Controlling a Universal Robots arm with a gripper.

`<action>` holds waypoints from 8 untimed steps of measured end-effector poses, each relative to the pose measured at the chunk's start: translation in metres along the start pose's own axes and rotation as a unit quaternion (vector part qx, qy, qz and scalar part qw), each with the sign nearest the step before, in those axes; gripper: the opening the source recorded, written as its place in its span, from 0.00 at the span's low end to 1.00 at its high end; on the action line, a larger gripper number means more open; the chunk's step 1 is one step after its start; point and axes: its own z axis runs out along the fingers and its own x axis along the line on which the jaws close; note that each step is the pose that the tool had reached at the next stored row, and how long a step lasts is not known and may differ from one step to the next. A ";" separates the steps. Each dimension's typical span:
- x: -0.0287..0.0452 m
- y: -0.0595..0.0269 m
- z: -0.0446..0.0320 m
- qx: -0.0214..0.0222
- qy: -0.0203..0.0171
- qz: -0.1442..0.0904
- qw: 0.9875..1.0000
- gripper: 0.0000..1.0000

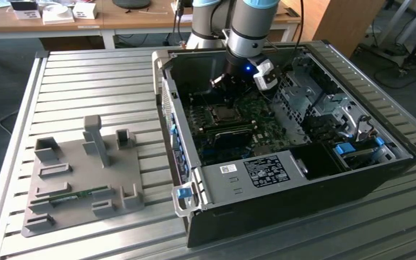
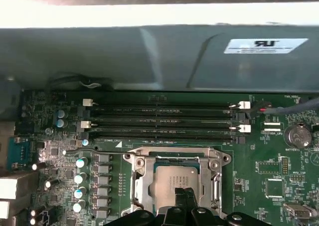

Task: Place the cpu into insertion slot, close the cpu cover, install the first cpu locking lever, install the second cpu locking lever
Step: 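Close the cpu cover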

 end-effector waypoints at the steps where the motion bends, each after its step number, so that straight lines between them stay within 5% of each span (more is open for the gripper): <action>1: 0.0007 0.0000 0.0004 0.000 -0.001 -0.001 1.000 0.11; 8: 0.0076 0.0000 0.0022 0.000 -0.006 -0.005 1.000 0.11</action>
